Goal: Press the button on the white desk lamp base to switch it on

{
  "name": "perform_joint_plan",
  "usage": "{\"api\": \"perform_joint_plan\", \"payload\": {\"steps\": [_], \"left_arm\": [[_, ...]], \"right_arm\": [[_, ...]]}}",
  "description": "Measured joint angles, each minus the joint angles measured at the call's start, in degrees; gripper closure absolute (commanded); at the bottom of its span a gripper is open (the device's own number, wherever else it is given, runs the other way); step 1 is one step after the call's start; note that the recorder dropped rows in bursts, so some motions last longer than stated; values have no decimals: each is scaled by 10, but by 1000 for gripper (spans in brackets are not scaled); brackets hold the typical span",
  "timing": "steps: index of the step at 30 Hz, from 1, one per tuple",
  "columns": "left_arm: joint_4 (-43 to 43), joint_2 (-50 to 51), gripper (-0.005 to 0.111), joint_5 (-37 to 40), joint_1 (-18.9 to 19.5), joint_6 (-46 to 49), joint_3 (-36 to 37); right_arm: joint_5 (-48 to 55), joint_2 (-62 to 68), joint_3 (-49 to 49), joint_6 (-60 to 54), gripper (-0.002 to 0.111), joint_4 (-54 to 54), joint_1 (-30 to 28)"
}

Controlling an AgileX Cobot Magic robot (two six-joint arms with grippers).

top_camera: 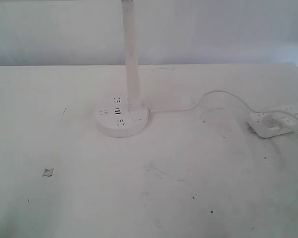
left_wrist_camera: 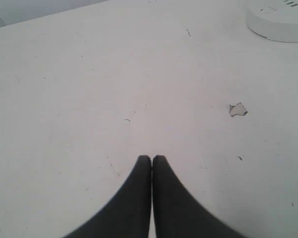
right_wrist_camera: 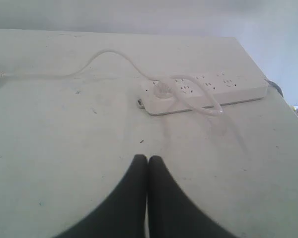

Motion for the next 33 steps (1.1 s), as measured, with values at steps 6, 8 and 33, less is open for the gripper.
{"api": "perform_joint_plan", "payload": {"steps": [6, 8, 33], "left_arm": [[0, 0, 107, 0, 0, 0, 0], [0, 0, 107, 0, 0, 0, 0], [0, 0, 107, 0, 0, 0, 0]], "right_arm": [[0, 0, 0, 0, 108, 0, 0], [0, 0, 0, 0, 108, 0, 0], [-19, 0, 0, -5, 108, 0, 0]]}}
